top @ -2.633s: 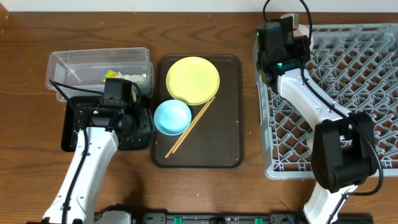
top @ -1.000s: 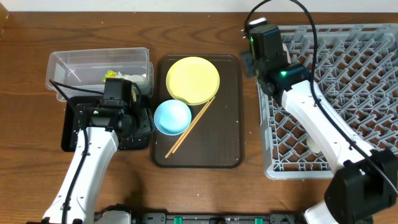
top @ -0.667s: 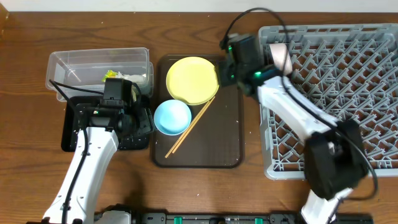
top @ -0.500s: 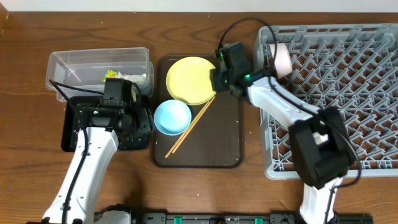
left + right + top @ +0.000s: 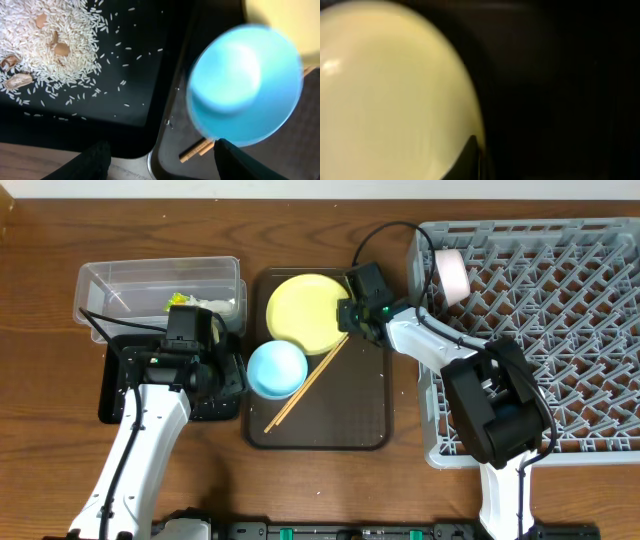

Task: Sort waste into correct bins and load items into the dishwasher rack
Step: 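Reach right gripper to yellow plate edge and grasp it, then carry yellow plate with right gripper and stand it in rack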

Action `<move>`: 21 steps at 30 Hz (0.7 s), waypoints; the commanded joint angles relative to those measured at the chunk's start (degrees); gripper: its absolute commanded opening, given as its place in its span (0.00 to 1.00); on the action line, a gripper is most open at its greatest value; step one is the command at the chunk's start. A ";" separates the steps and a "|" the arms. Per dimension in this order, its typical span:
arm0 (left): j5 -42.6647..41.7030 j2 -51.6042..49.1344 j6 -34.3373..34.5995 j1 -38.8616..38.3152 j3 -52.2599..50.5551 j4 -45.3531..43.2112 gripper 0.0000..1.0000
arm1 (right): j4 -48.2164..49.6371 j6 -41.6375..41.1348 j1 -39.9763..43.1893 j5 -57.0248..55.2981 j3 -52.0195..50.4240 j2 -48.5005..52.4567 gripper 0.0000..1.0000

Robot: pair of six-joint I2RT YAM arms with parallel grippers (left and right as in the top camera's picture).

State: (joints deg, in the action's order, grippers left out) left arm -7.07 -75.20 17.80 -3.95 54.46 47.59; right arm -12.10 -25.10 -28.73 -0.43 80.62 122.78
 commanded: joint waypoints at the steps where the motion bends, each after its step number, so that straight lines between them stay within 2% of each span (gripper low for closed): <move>1: 0.07 0.61 0.11 0.07 0.63 0.17 0.69 | 0.57 -0.57 0.85 -2.84 0.68 -1.18 0.01; 5: 0.07 0.61 0.11 0.07 0.63 0.15 0.69 | 0.61 0.72 2.56 -5.68 1.01 -5.09 0.01; 14: 0.07 0.61 0.11 0.07 0.63 0.13 0.69 | 0.09 15.41 7.89 -6.29 1.05 -20.74 0.01; 21: 0.09 0.61 0.11 0.07 0.63 0.13 0.70 | -0.31 29.44 14.05 -24.57 1.05 -29.66 0.01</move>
State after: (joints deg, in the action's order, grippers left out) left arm -7.11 -75.20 17.80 -3.95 54.46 47.59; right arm -12.12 -5.13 -16.99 -14.04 80.88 94.50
